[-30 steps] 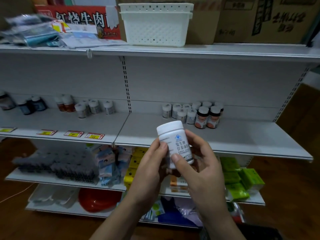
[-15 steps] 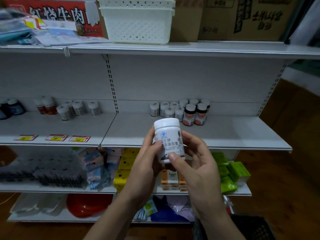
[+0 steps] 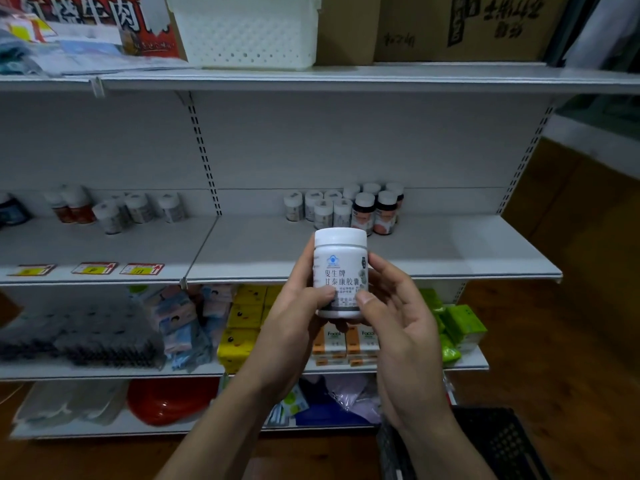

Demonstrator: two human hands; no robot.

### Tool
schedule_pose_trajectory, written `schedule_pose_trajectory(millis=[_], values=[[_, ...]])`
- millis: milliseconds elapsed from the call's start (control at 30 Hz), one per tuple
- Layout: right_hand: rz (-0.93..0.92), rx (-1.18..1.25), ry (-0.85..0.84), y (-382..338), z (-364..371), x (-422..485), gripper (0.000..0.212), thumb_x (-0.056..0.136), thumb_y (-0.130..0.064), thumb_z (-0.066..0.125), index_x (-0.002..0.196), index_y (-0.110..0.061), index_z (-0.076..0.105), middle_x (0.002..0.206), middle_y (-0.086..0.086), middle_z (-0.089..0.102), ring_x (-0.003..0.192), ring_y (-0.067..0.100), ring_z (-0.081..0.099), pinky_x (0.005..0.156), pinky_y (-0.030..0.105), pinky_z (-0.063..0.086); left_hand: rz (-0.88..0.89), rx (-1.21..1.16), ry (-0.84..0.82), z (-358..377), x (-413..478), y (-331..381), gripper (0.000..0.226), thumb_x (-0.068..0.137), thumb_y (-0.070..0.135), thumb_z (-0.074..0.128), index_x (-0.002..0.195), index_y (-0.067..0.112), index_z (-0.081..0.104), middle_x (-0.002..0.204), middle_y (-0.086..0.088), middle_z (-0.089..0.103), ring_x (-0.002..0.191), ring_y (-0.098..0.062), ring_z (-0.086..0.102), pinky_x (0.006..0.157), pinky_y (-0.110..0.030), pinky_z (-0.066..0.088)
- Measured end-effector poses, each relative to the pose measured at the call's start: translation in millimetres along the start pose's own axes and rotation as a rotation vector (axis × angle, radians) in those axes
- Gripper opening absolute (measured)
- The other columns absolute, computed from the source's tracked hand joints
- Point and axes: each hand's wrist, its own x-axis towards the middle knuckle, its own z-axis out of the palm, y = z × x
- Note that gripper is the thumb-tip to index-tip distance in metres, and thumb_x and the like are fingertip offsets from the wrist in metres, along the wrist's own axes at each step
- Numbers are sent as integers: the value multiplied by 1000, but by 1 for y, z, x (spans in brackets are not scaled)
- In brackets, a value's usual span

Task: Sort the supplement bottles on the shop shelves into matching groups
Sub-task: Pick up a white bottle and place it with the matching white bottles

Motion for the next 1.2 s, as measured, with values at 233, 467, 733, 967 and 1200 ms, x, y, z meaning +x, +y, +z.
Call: schedule_pose_trajectory(millis=[233,467,733,967,1200], values=[[1,14,35,2,-14,-1,38,80,-18,61,117,-29,64,113,-6,70,110,15,65,90,35,54,-15,54,-12,14,5,-6,68,77,11,45,143,25,41,108,-11,65,84,-16,62,63,-25,50],[67,48,62,26,-11,2,36,85,-9,68,112,-33,64,111,-11,70,108,10,65,84,28,55,-94,104,137,4,0,-15,55,95,6,42,144,31,40,118,-2,69,100,-20,67,83,-32,54],[251,10,15,80,29,9,48,74,-4,77,112,-31,62,104,-7,71,99,10,67,79,29,56,-286,149,455,-53,-18,-37,33,98,12,45,128,24,54,115,-6,69,99,-22,67,84,-39,56],[394,-126,-194,153,109,27,43,77,-6,77,105,-34,62,107,-8,70,104,12,64,73,22,54,-400,160,668,-150,-27,-38,27,96,11,52,118,26,56,103,-2,70,85,-19,66,74,-34,53],[414,-203,-277,216,226,79,45,75,1,77,106,-26,60,103,-3,69,93,6,65,65,15,54,-364,253,713,-294,-2,-32,32,92,9,59,116,30,61,103,3,72,93,-18,66,70,-25,49]])
